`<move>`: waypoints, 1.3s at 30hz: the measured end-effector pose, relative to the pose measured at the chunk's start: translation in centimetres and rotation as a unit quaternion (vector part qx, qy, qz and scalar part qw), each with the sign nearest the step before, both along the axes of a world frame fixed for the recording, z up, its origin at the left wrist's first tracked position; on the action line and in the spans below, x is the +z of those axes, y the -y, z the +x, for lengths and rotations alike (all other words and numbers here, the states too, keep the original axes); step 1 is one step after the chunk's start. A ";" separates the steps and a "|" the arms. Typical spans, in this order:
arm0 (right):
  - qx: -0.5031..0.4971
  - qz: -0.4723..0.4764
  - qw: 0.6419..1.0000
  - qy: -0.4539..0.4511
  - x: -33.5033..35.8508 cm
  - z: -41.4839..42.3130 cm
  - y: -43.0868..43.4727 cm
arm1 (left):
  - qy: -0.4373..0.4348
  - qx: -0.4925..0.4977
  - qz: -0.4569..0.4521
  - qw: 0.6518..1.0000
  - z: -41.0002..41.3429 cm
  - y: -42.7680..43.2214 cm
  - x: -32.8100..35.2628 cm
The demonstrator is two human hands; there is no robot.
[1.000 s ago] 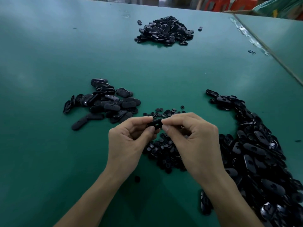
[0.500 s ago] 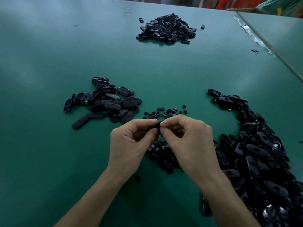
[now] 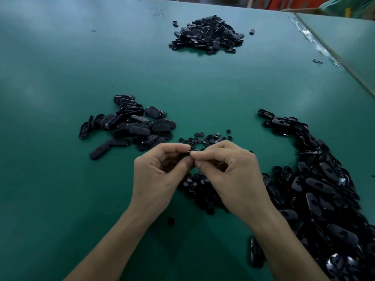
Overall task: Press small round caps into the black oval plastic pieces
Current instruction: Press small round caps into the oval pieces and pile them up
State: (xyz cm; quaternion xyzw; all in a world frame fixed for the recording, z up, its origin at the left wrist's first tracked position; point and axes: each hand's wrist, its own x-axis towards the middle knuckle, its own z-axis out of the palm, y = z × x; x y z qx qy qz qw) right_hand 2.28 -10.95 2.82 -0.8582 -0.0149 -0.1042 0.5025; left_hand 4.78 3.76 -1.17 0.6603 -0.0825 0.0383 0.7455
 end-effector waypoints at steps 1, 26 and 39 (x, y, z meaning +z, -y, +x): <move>0.006 -0.001 1.000 -0.005 0.1 0.1 0.2 | -0.001 -0.005 -0.003 1.000 0.0 0.0 0.0; 0.027 0.010 0.997 -0.069 0.5 0.1 1.3 | -0.015 -0.092 -0.024 0.995 0.1 -0.1 0.1; 0.025 0.025 0.998 -0.058 0.9 -0.3 1.6 | -0.011 -0.078 -0.013 0.997 0.2 -0.4 0.1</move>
